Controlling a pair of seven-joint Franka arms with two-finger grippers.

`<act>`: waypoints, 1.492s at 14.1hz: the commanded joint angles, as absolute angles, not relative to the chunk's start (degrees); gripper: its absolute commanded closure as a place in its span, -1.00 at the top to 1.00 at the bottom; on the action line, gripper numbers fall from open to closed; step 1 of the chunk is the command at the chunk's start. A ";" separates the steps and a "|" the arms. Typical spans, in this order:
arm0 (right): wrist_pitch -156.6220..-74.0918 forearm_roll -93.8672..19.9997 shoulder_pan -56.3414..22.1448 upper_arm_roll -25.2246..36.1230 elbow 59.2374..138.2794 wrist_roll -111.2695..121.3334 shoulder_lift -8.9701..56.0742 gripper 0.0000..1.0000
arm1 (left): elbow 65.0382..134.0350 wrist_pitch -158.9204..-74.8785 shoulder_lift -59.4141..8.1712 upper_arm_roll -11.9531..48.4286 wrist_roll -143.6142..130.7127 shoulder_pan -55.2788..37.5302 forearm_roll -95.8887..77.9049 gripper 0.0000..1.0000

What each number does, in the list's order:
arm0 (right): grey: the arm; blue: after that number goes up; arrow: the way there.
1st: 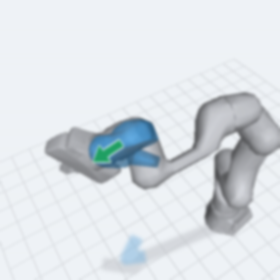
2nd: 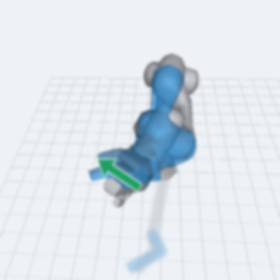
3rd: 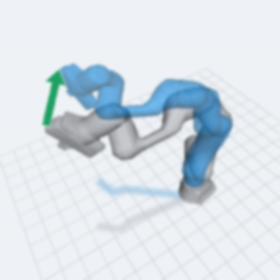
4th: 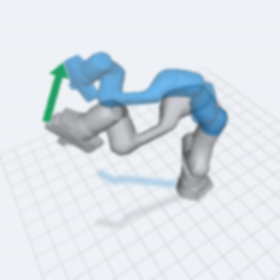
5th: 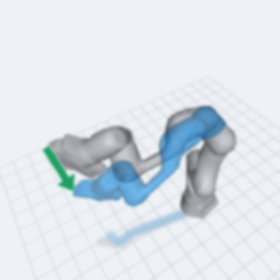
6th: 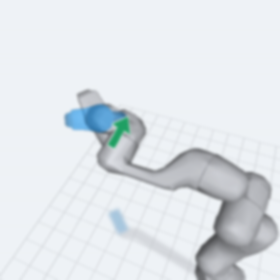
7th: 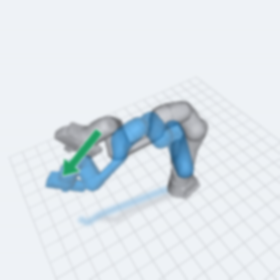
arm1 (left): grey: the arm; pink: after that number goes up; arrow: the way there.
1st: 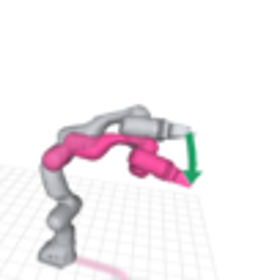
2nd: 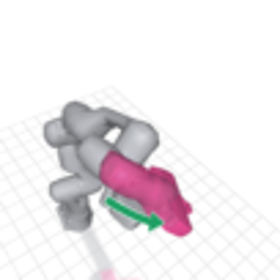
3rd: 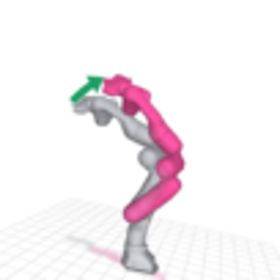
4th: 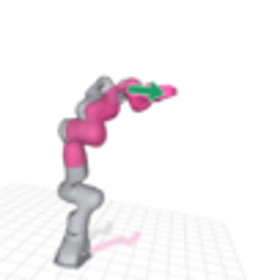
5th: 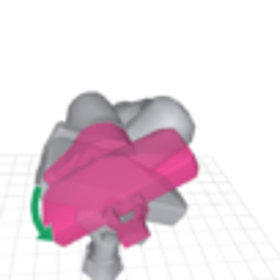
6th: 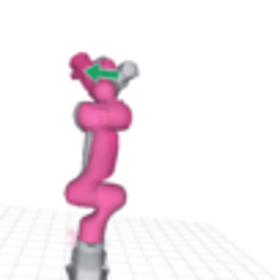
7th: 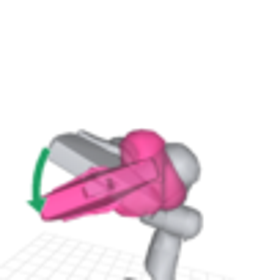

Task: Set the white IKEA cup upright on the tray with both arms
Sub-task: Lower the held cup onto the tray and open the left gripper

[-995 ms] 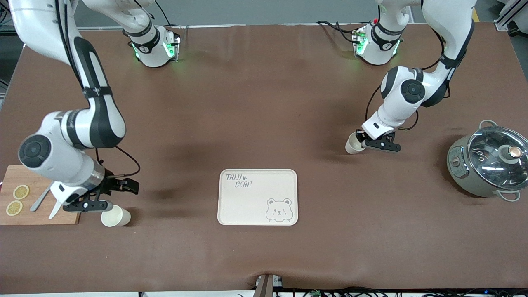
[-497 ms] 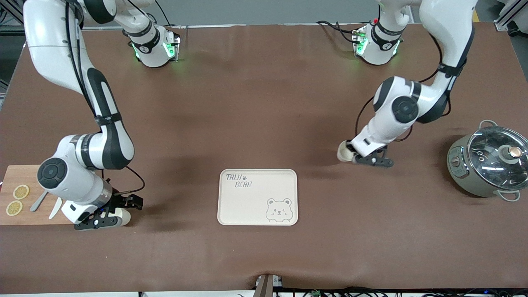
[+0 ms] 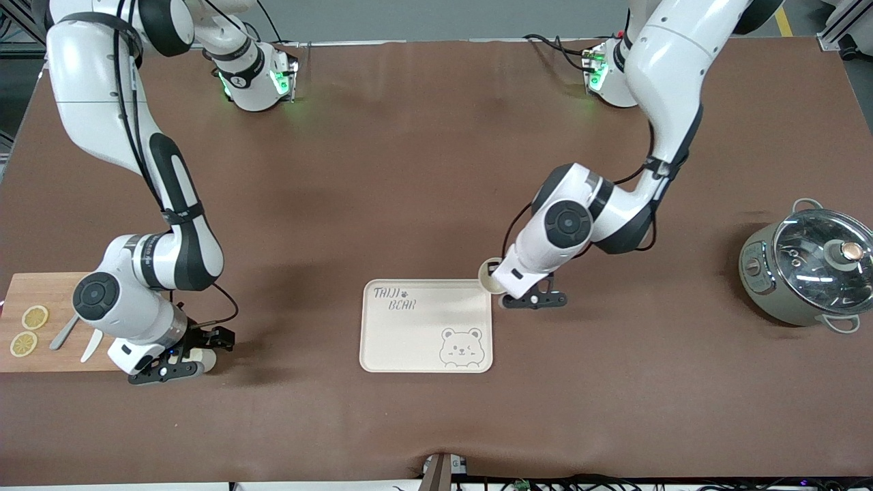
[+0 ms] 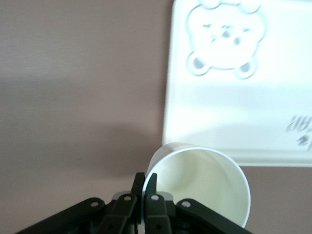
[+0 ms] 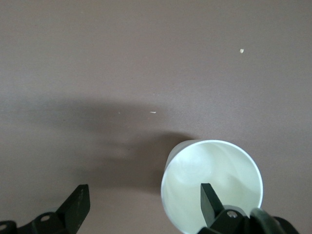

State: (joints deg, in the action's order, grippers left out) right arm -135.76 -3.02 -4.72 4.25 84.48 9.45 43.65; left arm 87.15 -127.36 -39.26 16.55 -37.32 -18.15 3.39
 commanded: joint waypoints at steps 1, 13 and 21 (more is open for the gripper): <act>-136.23 -1.93 -3.87 3.60 82.79 11.32 45.09 0.64 | 77.02 -125.16 -44.89 12.68 -42.44 -23.97 4.92 -1.00; -136.06 -2.55 -4.04 3.52 80.60 14.24 44.91 -1.00 | 70.05 -132.27 -51.42 2.38 -45.35 -34.98 4.48 -1.00; -129.21 -2.81 -9.83 2.99 73.40 0.56 44.56 -1.00 | 70.22 -135.62 -53.17 1.32 -45.35 -34.98 4.66 -1.00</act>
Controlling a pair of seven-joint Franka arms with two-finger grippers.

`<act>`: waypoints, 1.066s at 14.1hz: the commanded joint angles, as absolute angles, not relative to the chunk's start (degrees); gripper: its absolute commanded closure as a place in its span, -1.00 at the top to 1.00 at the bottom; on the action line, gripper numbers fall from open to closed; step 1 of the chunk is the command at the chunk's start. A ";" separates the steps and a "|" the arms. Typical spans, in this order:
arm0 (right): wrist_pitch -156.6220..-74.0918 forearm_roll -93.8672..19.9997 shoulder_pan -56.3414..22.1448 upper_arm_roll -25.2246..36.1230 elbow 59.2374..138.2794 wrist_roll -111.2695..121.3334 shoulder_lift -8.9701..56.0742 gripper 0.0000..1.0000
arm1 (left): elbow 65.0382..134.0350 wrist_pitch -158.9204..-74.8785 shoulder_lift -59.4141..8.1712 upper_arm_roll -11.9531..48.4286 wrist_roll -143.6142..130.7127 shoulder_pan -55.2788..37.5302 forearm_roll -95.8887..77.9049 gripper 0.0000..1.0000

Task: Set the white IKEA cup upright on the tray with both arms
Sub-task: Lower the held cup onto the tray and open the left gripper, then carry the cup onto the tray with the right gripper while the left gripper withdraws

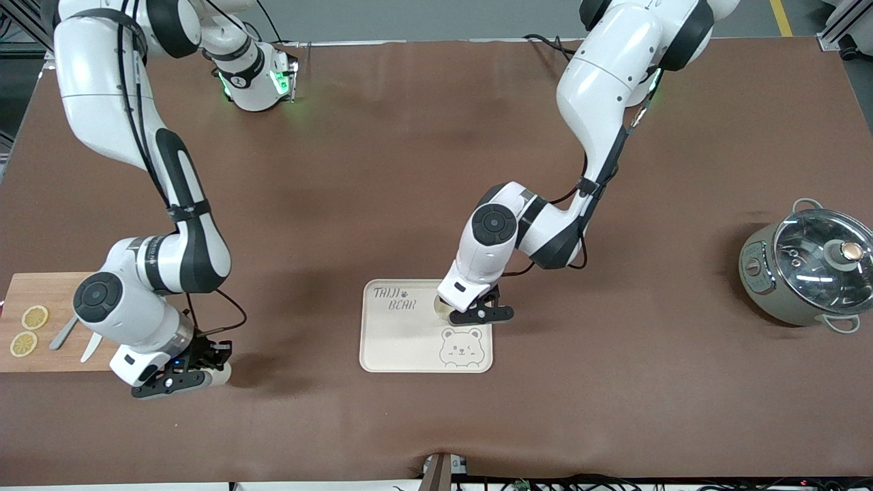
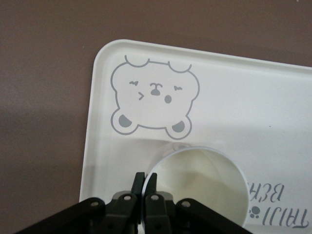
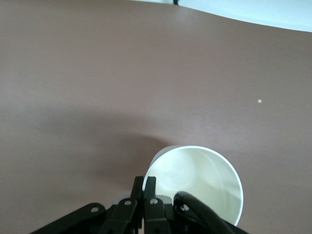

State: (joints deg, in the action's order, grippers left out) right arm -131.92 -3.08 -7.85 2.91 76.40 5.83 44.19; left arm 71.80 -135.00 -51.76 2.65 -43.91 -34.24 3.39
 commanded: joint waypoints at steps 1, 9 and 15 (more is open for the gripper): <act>-128.24 -2.81 -10.97 2.99 72.43 -2.60 44.65 -1.00 | 70.31 -135.62 -53.17 1.23 -45.35 -34.98 4.66 -1.00; -124.54 -2.37 -21.26 3.16 68.21 -26.25 45.17 -1.00 | 70.40 -129.15 -48.62 0.96 -45.79 -34.63 3.78 1.00; -124.63 -1.67 -30.83 3.69 65.66 -39.71 49.73 -1.00 | 70.31 -114.54 -37.55 1.41 -27.38 -23.49 1.24 1.00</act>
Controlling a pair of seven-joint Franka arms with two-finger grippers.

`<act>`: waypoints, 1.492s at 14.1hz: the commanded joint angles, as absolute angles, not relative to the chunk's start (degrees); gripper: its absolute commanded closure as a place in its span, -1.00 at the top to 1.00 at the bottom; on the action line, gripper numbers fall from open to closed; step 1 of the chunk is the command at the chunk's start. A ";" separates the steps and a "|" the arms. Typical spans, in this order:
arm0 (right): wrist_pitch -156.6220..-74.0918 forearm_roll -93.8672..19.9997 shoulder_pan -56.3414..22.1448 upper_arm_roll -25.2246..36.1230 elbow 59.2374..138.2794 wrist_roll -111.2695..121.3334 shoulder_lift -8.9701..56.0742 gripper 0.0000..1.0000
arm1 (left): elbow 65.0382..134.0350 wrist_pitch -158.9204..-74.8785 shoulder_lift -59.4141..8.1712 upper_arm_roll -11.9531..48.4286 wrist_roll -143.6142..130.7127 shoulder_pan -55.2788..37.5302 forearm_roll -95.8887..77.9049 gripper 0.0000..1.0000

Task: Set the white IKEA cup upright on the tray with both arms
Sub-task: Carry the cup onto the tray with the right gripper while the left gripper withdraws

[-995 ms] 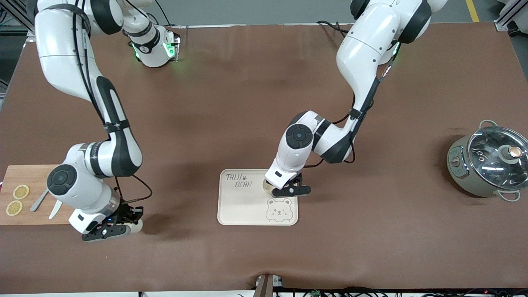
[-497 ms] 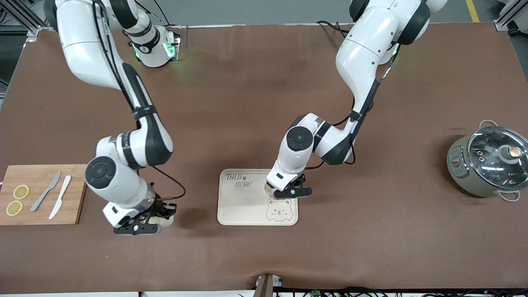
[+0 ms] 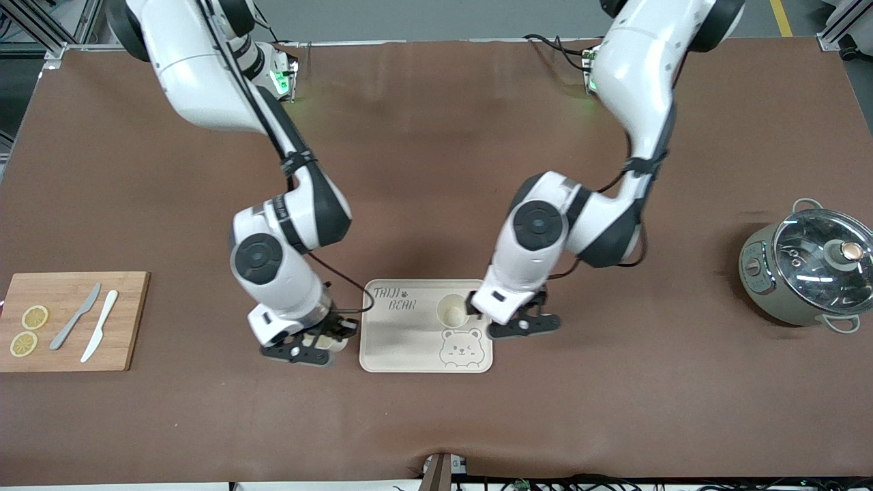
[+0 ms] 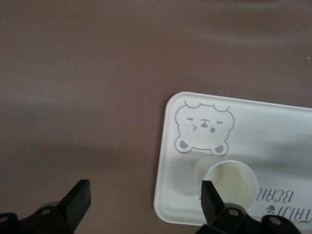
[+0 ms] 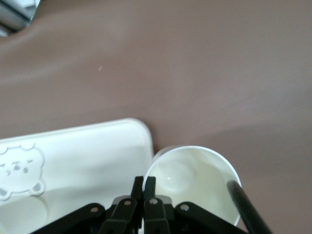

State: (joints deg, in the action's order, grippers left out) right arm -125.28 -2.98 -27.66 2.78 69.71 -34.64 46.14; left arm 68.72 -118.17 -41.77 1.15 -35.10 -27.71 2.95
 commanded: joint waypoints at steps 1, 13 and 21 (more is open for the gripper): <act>-124.63 -1.15 -32.07 3.69 65.22 -41.29 50.70 -1.00 | 70.57 -114.00 -36.05 1.23 -21.85 -21.03 0.88 1.00; -124.98 1.76 -36.74 3.60 63.19 -45.17 54.84 0.26 | 72.42 -90.91 -17.86 1.05 -0.81 -4.23 -2.37 1.00; -122.36 1.49 -35.77 3.52 63.11 -44.91 52.21 1.00 | 88.94 -91.23 -0.09 1.23 3.96 -4.13 -1.93 1.00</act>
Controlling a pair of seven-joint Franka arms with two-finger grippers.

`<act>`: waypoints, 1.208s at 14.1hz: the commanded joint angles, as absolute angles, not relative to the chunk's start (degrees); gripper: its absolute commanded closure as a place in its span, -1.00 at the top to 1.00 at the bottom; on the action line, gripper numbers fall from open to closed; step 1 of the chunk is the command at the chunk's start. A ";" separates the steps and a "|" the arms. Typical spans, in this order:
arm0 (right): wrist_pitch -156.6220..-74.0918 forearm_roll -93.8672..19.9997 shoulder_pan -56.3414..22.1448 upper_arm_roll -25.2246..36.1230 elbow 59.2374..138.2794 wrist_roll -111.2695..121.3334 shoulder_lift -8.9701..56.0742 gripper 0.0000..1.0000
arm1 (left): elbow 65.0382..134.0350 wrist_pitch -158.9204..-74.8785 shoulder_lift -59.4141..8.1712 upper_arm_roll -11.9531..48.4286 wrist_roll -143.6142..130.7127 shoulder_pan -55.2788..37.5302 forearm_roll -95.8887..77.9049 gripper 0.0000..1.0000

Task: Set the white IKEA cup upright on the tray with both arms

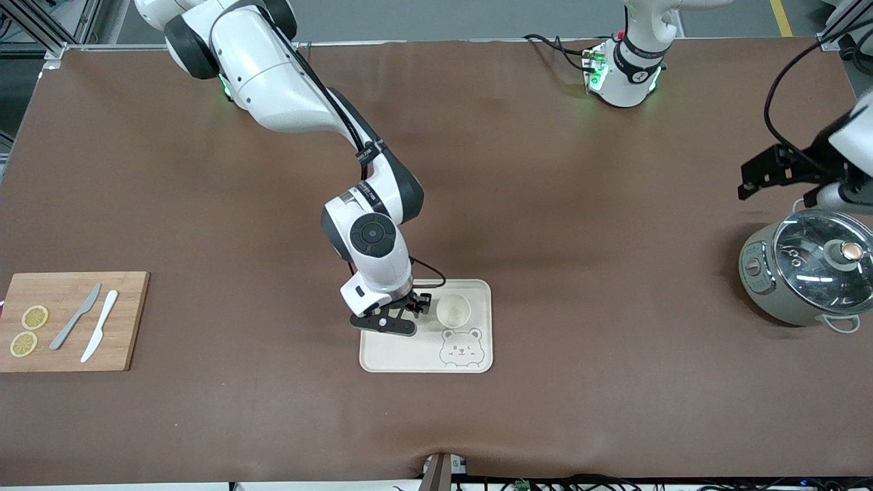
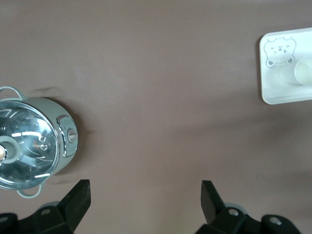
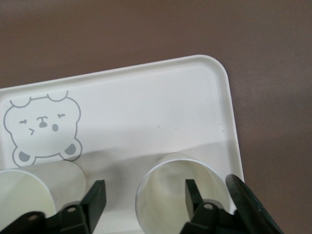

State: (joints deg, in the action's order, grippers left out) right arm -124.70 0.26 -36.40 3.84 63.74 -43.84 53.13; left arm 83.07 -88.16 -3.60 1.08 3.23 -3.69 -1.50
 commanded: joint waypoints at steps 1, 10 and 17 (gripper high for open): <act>-121.30 1.49 -35.42 3.60 63.02 -44.91 51.51 1.00 | 88.86 -91.49 -0.26 1.49 3.96 -4.22 -1.93 1.00; -114.53 -0.61 -20.94 0.71 63.11 -33.51 42.73 1.00 | 89.56 -93.60 -0.70 2.20 4.04 -4.31 -1.67 1.00; -106.63 -1.67 -12.84 1.32 63.81 -21.72 36.75 1.00 | 89.56 -97.99 -2.37 3.25 4.04 -4.22 -1.67 1.00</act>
State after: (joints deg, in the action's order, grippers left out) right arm -109.07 -1.02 -14.63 2.41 62.10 -24.31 39.15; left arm 89.11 -96.44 -2.07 2.98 3.26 -4.47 -1.50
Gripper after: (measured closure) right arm 0.000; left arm 0.000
